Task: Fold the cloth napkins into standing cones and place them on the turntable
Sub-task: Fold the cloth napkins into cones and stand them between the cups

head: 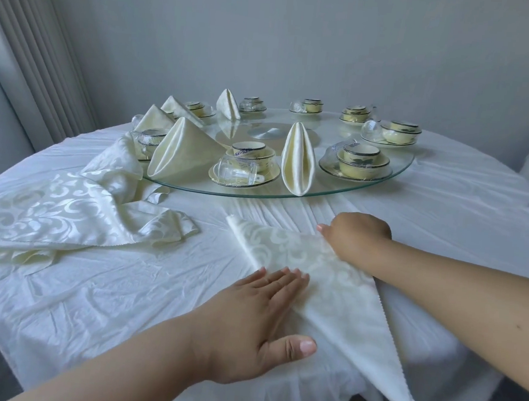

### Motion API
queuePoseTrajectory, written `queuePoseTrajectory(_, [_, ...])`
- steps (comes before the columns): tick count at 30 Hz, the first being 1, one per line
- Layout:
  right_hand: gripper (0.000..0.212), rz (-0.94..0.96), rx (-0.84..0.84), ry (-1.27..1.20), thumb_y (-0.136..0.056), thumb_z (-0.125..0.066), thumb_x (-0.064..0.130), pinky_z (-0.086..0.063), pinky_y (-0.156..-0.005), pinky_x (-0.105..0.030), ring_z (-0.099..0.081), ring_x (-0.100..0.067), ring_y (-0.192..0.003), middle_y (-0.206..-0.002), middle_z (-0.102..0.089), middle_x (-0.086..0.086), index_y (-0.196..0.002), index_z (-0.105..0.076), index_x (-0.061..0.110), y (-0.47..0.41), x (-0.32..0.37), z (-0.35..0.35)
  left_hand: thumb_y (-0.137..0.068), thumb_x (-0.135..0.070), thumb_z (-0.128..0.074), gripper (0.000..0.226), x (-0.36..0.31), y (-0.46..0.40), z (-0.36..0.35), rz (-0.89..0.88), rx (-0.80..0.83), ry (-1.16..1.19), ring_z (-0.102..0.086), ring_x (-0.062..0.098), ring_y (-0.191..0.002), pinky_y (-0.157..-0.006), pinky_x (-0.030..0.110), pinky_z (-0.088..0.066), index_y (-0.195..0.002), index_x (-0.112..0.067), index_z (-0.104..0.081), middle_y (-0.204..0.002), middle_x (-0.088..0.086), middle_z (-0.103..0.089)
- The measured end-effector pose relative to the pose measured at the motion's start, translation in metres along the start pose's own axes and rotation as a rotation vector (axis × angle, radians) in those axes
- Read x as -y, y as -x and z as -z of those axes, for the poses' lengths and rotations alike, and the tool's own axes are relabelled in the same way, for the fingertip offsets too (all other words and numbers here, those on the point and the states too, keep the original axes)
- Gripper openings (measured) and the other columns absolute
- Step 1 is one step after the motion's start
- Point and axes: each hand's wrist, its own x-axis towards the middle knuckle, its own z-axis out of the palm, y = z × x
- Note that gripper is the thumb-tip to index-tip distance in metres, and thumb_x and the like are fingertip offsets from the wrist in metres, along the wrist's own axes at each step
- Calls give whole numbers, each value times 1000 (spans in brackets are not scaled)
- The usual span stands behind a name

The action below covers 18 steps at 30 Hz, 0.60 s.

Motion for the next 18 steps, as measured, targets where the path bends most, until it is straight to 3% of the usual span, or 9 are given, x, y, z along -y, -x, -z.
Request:
queuePoseTrajectory(4, [46, 46, -131, 130, -100, -27, 50, -38, -73, -31, -57, -26, -101, -107, -63, -6, -99, -58, 17, 7, 3, 2, -75, -81, 5, 96, 3, -1, -10, -21, 0, -61, 21, 3, -143, -120, 32, 5, -152, -24, 11, -160, -5, 13])
queuePoseTrajectory(6, [56, 230, -359, 62, -96, -22, 57, -35, -84, -34, -53, -26, -107, -111, -61, -5, -107, -58, 16, 12, 9, 10, -74, -82, 5, 97, 4, -2, -11, -21, -9, -48, 21, 3, -143, -120, 32, 5, -152, -24, 10, -160, -4, 13])
queuePoseTrajectory(7, [63, 396, -369, -93, -94, -18, 62, -33, -87, -34, -52, -24, -109, -112, -61, -3, -109, -59, 16, 17, 14, 16, -74, -82, 4, 98, 4, -2, -11, -22, -15, -42, 21, 3, -143, -120, 32, 5, -152, -24, 10, -160, -4, 12])
queuePoseTrajectory(8, [68, 573, -255, -327, -93, -16, 65, -32, -91, -30, -51, -20, -114, -118, -60, 1, -114, -59, 18, 25, 20, 23, -74, -82, 3, 98, 4, -2, -11, -22, -18, -35, 21, 4, -143, -120, 32, 5, -153, -23, 9, -160, -4, 12])
queuePoseTrajectory(10, [66, 764, 313, -762, -93, -11, 60, -29, -105, -22, -42, -8, -132, -141, -49, 9, -133, -53, 27, 40, 36, 32, -76, -80, -1, 96, 3, -3, -10, -21, -17, -24, 21, 4, -143, -120, 31, 6, -153, -23, 8, -160, -3, 11])
queuePoseTrajectory(12, [67, 758, 725, -801, -94, 0, 56, -21, -114, -23, -29, -7, -140, -154, -28, 12, -146, -36, 32, 39, 49, 25, -77, -77, -7, 95, 3, -2, -8, -15, -11, -16, 21, 6, -144, -119, 30, 9, -153, -22, 7, -160, -1, 11])
queuePoseTrajectory(13, [71, 776, 781, -728, -91, 1, 62, -15, -117, -25, -23, -7, -143, -156, -20, 15, -148, -30, 33, 33, 55, 16, -77, -77, -8, 95, 2, -2, -8, -12, -7, -9, 21, 7, -144, -119, 30, 10, -153, -22, 8, -160, -1, 11])
queuePoseTrajectory(15, [89, 881, 651, -544, -75, 3, 83, 0, -118, -27, -8, 0, -145, -156, -12, 26, -147, -26, 40, 18, 62, 4, -76, -78, -8, 97, 1, -2, -8, -9, 3, -2, 22, 7, -143, -119, 30, 10, -152, -22, 10, -159, -1, 13])
queuePoseTrajectory(18, [90, 945, 440, -307, -72, 8, 79, 9, -119, -32, 6, 8, -142, -153, -4, 31, -150, -15, 39, -7, 68, -4, -74, -79, -7, 98, 2, -3, -9, -17, 20, -3, 23, 6, -143, -119, 30, 9, -152, -23, 11, -158, -2, 16])
